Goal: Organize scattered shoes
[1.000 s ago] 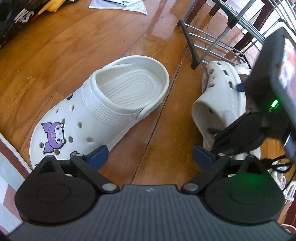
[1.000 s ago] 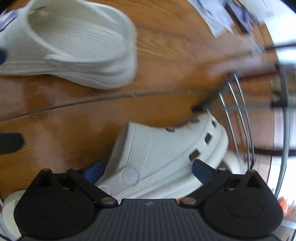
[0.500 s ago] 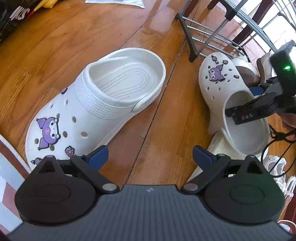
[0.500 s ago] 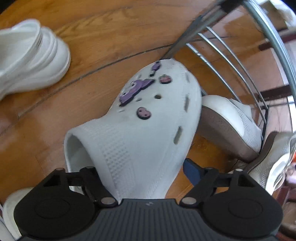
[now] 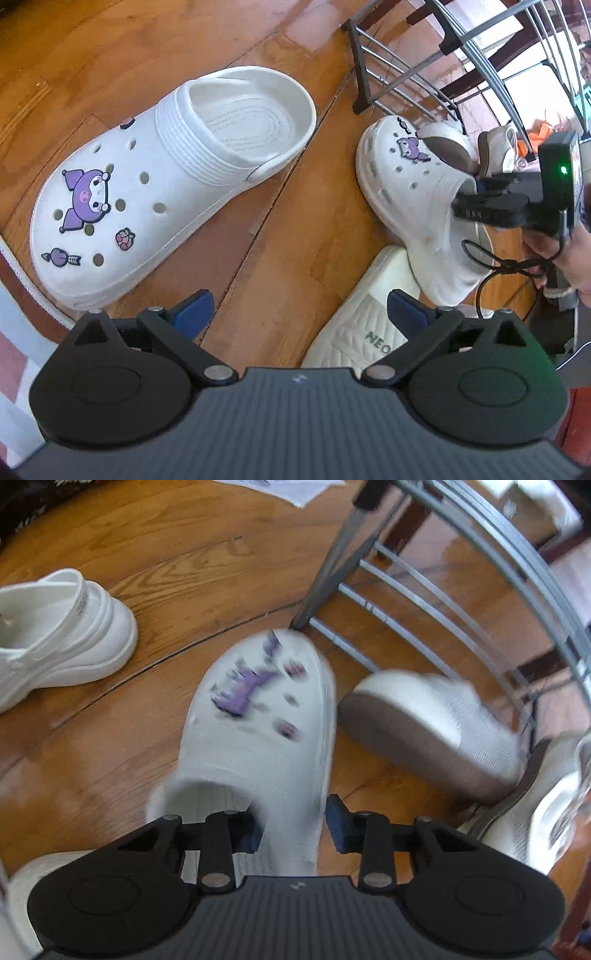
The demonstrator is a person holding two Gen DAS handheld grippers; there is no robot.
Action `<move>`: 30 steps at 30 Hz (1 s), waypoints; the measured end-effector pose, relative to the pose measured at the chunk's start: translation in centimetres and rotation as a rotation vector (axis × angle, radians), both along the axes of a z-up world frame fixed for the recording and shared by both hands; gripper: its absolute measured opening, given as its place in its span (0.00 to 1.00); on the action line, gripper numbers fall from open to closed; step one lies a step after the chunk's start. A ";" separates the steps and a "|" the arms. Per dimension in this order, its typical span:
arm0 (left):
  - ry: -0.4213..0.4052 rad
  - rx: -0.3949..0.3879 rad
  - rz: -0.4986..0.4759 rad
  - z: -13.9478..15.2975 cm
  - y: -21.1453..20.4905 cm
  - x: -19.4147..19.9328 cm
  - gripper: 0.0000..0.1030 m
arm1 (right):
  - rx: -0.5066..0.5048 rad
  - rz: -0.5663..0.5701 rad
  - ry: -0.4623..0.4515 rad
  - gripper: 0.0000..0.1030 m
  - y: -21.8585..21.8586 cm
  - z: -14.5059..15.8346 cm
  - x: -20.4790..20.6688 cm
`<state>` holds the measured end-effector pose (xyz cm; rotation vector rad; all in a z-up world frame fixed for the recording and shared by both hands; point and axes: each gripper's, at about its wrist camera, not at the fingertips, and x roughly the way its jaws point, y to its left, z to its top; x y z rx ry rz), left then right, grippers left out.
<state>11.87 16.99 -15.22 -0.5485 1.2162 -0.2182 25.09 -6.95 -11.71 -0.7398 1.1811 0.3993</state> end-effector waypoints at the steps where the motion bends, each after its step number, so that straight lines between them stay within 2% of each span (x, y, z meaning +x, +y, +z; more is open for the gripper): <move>1: 0.001 0.006 -0.003 0.0 -0.1 -0.1 0.99 | 0.026 0.004 -0.005 0.31 -0.1 0.0 0.4; 2: 0.003 0.011 -0.006 0.0 -0.2 -0.3 0.99 | 0.058 0.008 -0.008 0.35 -0.2 -0.2 0.7; 4: 0.003 -0.044 -0.017 0.0 -0.1 -0.7 0.99 | 0.139 -0.005 -0.041 0.61 -0.8 -0.1 0.9; 5: 0.001 -0.052 -0.017 0.0 -0.1 -0.8 0.99 | 0.161 -0.018 -0.044 0.59 -1.0 -0.2 0.9; 6: -0.006 -0.051 -0.018 0.2 -0.3 -0.8 0.99 | 0.172 -0.020 -0.033 0.43 -0.9 -0.4 0.9; 8: -0.007 -0.053 -0.020 0.2 -0.4 -0.7 0.99 | 0.167 -0.031 -0.021 0.32 -0.4 -0.3 0.3; 9: -0.002 -0.063 -0.018 0.1 -0.3 -0.7 0.99 | 0.155 -0.026 -0.026 0.16 -0.3 -0.2 0.2; 11: 0.007 -0.084 -0.014 -0.1 -0.2 -0.6 0.99 | 0.160 -0.008 0.002 0.08 -0.3 0.5 0.2; 15: 0.013 -0.106 0.013 0.2 0.7 -0.9 0.99 | 0.234 0.044 0.055 0.08 0.0 0.7 -0.9; 18: -0.032 -0.112 0.042 1.5 2.0 -1.8 0.99 | 0.327 0.205 0.117 0.08 0.9 1.2 -2.8; 21: -0.037 -0.099 0.052 2.0 2.7 -2.3 0.99 | 0.346 0.276 0.158 0.09 1.6 2.6 -3.9; 22: -0.031 -0.115 0.066 2.1 3.0 -2.5 0.99 | 0.353 0.292 0.176 0.10 1.7 3.2 -4.1; 23: -0.035 -0.178 0.085 2.2 3.6 -3.1 1.00 | 0.372 0.325 0.210 0.10 1.7 4.5 -4.6; 25: -0.046 -0.238 0.097 2.2 4.0 -3.7 1.00 | 0.397 0.374 0.253 0.10 1.6 6.2 -5.3; 26: -0.062 -0.232 0.101 2.3 4.1 -4.0 1.00 | 0.404 0.421 0.280 0.10 1.7 7.5 -6.1; 28: -0.079 -0.214 0.087 2.4 4.2 -4.1 1.00 | 0.363 0.516 0.301 0.10 2.7 8.6 -7.4; 30: -0.091 -0.222 0.067 2.2 4.3 -3.7 1.00 | 0.276 0.658 0.328 0.10 5.3 9.1 -9.1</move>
